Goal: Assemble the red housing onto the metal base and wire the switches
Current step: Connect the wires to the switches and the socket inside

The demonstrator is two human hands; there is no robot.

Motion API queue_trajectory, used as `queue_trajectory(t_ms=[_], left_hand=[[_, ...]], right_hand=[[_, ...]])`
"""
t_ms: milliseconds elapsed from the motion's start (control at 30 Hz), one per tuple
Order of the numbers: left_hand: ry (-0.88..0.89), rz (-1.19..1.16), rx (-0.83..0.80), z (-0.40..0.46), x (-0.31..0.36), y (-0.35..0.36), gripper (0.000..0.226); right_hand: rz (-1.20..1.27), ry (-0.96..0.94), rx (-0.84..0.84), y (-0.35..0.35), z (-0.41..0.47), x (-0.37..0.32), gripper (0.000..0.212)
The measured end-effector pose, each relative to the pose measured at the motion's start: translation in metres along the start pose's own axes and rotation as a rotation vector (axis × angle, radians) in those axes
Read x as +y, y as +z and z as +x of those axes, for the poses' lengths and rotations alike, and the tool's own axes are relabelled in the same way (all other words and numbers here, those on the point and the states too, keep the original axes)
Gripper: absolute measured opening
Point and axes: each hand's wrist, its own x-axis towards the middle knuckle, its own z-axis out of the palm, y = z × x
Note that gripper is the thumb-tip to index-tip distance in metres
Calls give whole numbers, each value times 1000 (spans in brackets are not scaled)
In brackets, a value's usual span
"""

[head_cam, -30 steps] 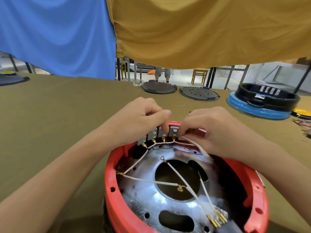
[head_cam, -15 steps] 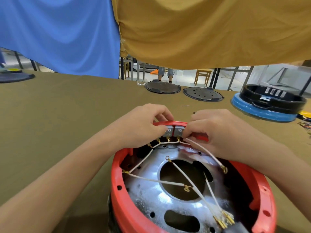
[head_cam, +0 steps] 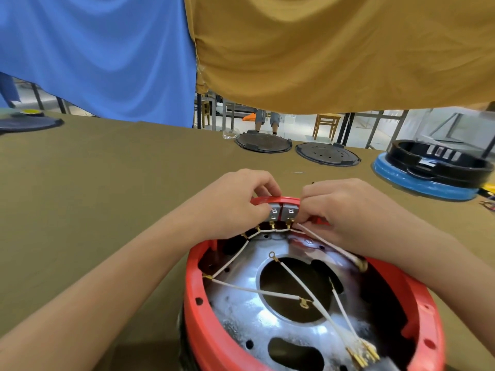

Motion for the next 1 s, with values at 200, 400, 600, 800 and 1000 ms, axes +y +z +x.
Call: queue_trajectory(t_ms=[200,400,600,800,1000], left_hand=[[4,7,8,-2,2,-1,19],[5,22,30,-2,2,-1,19],[19,18,49,-2,1,-1,19],[31,40,53,-2,-1,-1,18],[-10,14,43,-1,-1,-1,20]], right_hand=[[-3,6,-69,-2,4,-1,14],[-30,-25,-94,-4,9,-1,14],[-64,-79,-73,-3,10,2,11],[-116,-182,18,2,13,2,15],[-40,-72,-8,4,4,10,11]])
